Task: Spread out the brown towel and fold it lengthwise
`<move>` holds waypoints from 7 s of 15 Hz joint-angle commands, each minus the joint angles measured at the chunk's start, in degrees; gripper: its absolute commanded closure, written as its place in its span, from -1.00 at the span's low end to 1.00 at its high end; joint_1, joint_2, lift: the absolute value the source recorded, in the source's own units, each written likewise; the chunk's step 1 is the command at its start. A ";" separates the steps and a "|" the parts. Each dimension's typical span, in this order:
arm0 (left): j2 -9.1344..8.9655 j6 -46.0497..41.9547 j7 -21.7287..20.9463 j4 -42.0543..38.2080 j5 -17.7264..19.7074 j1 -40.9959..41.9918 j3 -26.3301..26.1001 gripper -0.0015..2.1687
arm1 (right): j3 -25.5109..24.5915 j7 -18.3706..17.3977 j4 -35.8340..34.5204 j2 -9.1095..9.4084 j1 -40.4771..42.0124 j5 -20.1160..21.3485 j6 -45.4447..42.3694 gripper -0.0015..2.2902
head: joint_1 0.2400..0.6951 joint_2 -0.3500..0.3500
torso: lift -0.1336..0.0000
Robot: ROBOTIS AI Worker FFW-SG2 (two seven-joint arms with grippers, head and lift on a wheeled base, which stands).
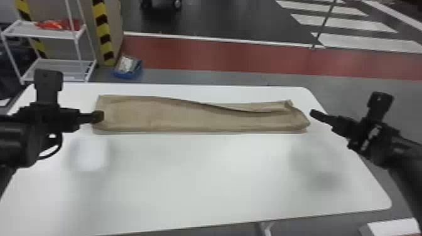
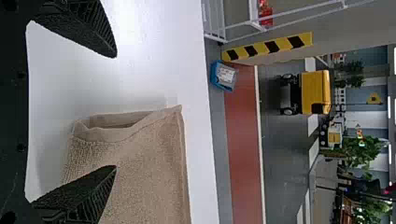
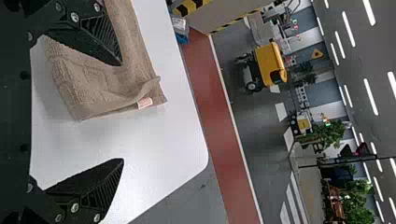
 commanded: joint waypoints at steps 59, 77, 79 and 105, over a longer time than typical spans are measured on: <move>4.47 25.35 -7.51 -14.79 5.74 7.44 6.41 0.19 | -3.52 2.13 -21.24 4.90 10.32 16.55 26.01 0.19 | 1.00 -0.39 | -0.80; 5.35 23.94 -7.07 -25.78 6.27 13.94 14.05 -0.98 | -6.86 0.90 -26.78 4.55 12.17 16.11 26.37 -0.93 | 1.00 -0.35 | -0.80; 5.44 23.06 -7.51 -23.06 6.27 11.74 13.35 -0.98 | -6.68 1.87 -25.90 4.55 10.76 16.02 24.96 -0.93 | 1.00 -0.34 | -0.80; 5.26 22.36 -8.74 1.29 2.75 -5.75 0.96 -0.97 | -0.80 9.08 -19.13 4.63 3.82 28.50 22.50 -0.88 | 1.00 -0.31 | -0.80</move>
